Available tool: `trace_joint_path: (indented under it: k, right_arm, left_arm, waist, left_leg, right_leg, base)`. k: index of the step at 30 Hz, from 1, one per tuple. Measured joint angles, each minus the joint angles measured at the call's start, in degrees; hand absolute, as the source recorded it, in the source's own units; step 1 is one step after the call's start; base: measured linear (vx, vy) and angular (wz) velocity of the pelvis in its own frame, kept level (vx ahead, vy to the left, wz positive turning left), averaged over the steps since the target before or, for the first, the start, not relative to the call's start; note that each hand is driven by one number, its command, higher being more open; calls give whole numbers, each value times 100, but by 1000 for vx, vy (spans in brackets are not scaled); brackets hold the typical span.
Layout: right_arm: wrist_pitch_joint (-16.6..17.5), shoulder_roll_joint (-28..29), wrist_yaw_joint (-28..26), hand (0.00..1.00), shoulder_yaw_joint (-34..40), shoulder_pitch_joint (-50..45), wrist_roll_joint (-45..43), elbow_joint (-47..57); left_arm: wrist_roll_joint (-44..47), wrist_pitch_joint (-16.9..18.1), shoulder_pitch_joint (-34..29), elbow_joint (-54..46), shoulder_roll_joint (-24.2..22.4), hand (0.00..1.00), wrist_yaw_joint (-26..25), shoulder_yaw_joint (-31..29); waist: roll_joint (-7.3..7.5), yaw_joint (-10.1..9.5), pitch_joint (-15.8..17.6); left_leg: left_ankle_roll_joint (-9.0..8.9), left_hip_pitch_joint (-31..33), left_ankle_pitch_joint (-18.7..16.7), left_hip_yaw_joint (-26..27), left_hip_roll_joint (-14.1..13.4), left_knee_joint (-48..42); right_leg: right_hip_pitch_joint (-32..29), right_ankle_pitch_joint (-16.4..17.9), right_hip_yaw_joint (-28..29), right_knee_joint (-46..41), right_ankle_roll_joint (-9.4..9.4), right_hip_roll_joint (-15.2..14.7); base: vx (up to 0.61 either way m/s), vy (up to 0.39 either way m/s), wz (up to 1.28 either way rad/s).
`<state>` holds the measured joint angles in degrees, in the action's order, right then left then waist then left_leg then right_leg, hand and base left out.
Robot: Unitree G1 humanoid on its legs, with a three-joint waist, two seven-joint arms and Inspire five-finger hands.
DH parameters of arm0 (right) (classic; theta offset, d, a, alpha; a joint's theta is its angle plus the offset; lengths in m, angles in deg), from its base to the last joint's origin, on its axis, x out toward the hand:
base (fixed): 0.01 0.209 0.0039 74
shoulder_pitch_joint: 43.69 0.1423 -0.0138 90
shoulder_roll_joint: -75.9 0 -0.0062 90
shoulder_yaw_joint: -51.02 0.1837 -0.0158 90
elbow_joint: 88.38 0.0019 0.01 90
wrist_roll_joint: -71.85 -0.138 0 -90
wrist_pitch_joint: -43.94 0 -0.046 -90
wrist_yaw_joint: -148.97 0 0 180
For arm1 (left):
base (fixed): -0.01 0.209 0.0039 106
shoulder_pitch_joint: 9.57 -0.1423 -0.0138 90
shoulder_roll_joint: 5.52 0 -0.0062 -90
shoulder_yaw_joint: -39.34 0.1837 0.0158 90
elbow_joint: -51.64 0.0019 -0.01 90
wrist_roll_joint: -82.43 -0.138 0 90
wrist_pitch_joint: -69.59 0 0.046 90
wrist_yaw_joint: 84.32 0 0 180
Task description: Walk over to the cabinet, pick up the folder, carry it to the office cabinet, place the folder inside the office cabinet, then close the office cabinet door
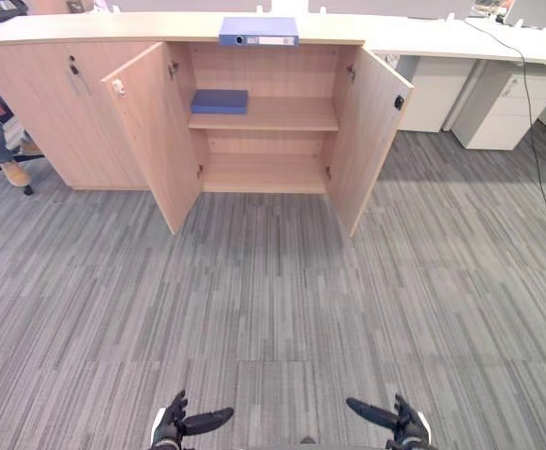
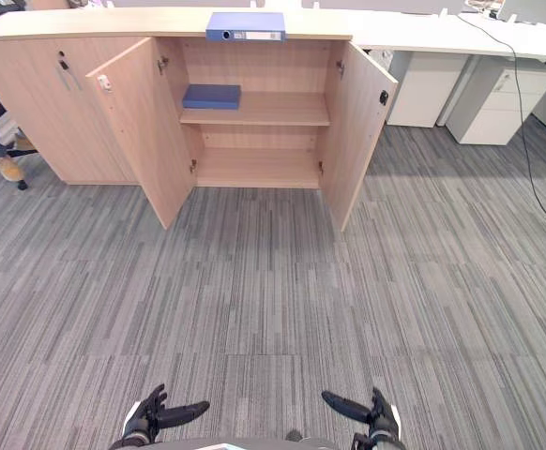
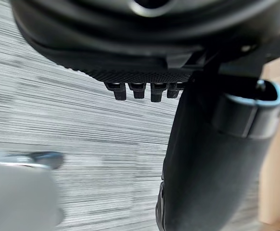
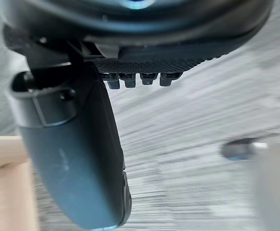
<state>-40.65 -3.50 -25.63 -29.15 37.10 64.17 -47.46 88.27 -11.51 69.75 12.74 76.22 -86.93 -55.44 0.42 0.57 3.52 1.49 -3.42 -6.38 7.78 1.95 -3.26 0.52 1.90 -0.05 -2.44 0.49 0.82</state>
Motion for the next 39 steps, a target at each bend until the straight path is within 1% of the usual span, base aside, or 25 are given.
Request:
trace_joint_path:
  k: [4,12,14,17,18,19,20,21,22,23,24,25,26,28,29,30,31,32,33,34,35,36,37,38,39]
  right_arm:
    - [47,-25,-1,100,124,177,322,219]
    - [34,-41,-50,100,120,186,559,329]
    - [34,-42,-50,100,119,205,558,417]
    - [34,-55,-38,100,120,289,534,507]
    - [35,-57,-30,100,127,376,500,507]
    - [35,-63,-25,100,142,419,493,507]
    - [35,-66,-18,100,228,493,449,506]
    - [34,-69,12,100,297,527,408,502]
    - [35,-66,41,100,329,560,239,502]
    - [35,-64,71,100,324,588,182,504]
    - [34,-59,82,100,320,613,131,502]
    - [34,-56,92,100,314,610,34,503]
    - [34,-59,99,100,308,620,29,503]
    - [37,-84,138,100,300,661,-3,506]
    - [38,-156,154,100,260,696,-2,506]
    - [38,-196,160,100,219,717,-3,507]
    - [39,-211,161,100,195,712,-1,510]
    - [39,-210,181,100,188,636,2,542]
    - [37,-206,194,100,183,570,5,550]
    - [35,-223,193,100,187,644,5,552]
    - [38,-169,201,100,211,720,5,665]
    - [39,-159,192,100,208,680,10,718]
    - [38,-141,184,100,188,567,9,811]
    - [38,-132,187,100,141,489,9,892]
    - [48,-45,194,100,33,389,8,1153]
  left_arm:
    - [72,75,14,-351,6,100,-3,-259]
    - [511,107,-103,-662,-51,100,-2,-301]
    - [553,107,-137,-770,-128,100,-13,-436]
    - [657,108,-143,-863,-147,100,-33,-507]
    - [663,108,-143,-916,-151,100,-89,-517]
    - [664,108,-142,-965,-159,100,-116,-518]
    - [667,109,-136,-1080,-188,100,-126,-516]
    - [670,119,-125,-1120,-206,100,-126,-514]
    - [759,120,-131,-1155,-204,100,-134,-515]
    - [818,120,-130,-1159,-199,100,-169,-506]
    - [851,120,-115,-1180,-185,100,-200,-486]
    - [875,122,-121,-1224,-153,100,-237,-464]
    - [876,123,-119,-1234,-145,100,-247,-464]
    - [878,127,11,-1237,-115,100,-251,-419]
    - [878,135,163,-1238,-119,100,-251,-375]
    - [877,141,237,-1239,-122,100,-251,-367]
    - [877,146,320,-1239,-120,100,-249,-348]
    - [874,152,369,-1238,-118,100,-251,-285]
    - [868,155,367,-1224,-132,100,-247,-233]
    - [867,156,412,-1201,-182,100,-246,-236]
    - [858,154,506,-1186,-205,100,-219,-192]
    - [858,154,501,-1184,-256,100,-218,-187]
    - [858,156,449,-1189,-379,100,-220,-209]
    - [858,159,412,-1194,-426,100,-219,-215]
    - [857,179,318,-1273,-490,100,-197,-216]
  waist:
    - [-3,40,45]
    - [-9,35,343]
    - [-5,25,365]
    - [-36,-25,487]
    - [-51,-82,500]
    - [-64,-86,508]
    - [-108,-106,535]
    - [-121,-108,562]
    - [-125,-113,604]
    - [-138,-110,658]
    - [-154,-107,738]
    - [-167,-71,867]
    - [-173,-71,910]
    - [-247,72,995]
    - [-347,157,1099]
    - [-395,209,1173]
    - [-385,236,1227]
    - [-340,276,1229]
    - [-340,342,1236]
    - [-460,344,1264]
    - [-484,370,1296]
    - [-483,373,1303]
    - [-481,376,1320]
    - [-471,375,1328]
    - [-428,311,1353]
  left_leg:
    - [-1,-38,0,73,14,63]
    - [-46,12,-31,82,15,68]
    - [-89,190,-89,98,4,-40]
    - [-73,380,-312,183,-62,-367]
    - [-57,512,-433,255,-94,-503]
    - [-25,595,-489,265,-106,-583]
    - [12,732,-633,267,-118,-736]
    - [62,787,-738,265,-112,-853]
    - [167,755,-852,278,-80,-929]
    - [220,660,-915,265,-69,-919]
    - [279,562,-921,239,-65,-916]
    - [313,263,-976,202,-55,-817]
    - [310,129,-989,187,-52,-732]
    - [298,-147,-995,-70,-141,-425]
    - [273,-305,-1004,-228,-274,-249]
    - [227,-406,-1016,-293,-348,-168]
    - [144,-551,-1045,-364,-388,-96]
    - [-119,-752,-1194,-439,-427,-81]
    - [-327,-979,-1313,-556,-532,-97]
    - [-352,-977,-1308,-589,-672,-191]
    - [-761,-781,-1080,-561,-772,-801]
    - [-890,-710,-921,-521,-796,-1200]
    - [-939,-480,-412,-502,-890,-2386]
    - [-955,-285,56,-474,-948,-3075]
    - [-953,292,259,-263,-1229,-4590]
  right_leg:
    - [76,-122,36,212,52,-6]
    - [89,-172,32,349,55,-10]
    - [-40,-172,43,345,55,-10]
    - [-98,-166,119,349,58,24]
    - [-192,-131,173,327,71,42]
    - [-266,-80,173,270,70,48]
    - [-515,177,154,-130,142,50]
    - [-779,444,127,-683,219,30]
    - [-1152,780,-3,-1571,260,-29]
    - [-1514,897,-193,-2438,305,-91]
    - [-1757,1008,-356,-2973,310,-139]
    - [-2027,1208,-701,-3366,214,-270]
    - [-2111,1249,-817,-3318,212,-295]
    - [-2476,1213,-1009,-2695,187,-257]
    - [-2674,936,-1085,-2088,168,-180]
    - [-2734,672,-1110,-1673,161,-144]
    - [-2795,222,-1101,-1087,165,-135]
    - [-2816,-449,-1055,-506,164,-164]
    - [-2752,-1382,-987,-591,-60,-165]
    - [-2822,-1216,-1061,-880,-214,-70]
    - [-2954,-676,-1175,-1587,-350,-87]
    - [-2841,-434,-1206,-1770,-339,-90]
    - [-2407,-56,-1262,-1878,-353,-83]
    - [-2118,93,-1275,-1843,-360,-72]
    - [-1603,329,-1258,-1716,-412,-10]
  base:
    - [19,37,-9]
    - [0,0,0]
    - [18,-2,-2]
    - [62,9,-16]
    - [40,14,-23]
    - [58,25,-17]
    - [82,31,0]
    - [116,42,-2]
    - [111,38,-4]
    - [157,41,-3]
    - [211,41,8]
    - [243,39,10]
    - [401,20,24]
    - [453,-27,55]
    - [374,-66,70]
    - [506,-87,65]
    - [563,-109,62]
    - [724,-161,65]
    - [639,-178,47]
    - [761,-256,28]
    - [620,-233,14]
    - [752,-291,26]
    - [528,-208,25]
    - [664,-248,26]
    - [605,-210,3]
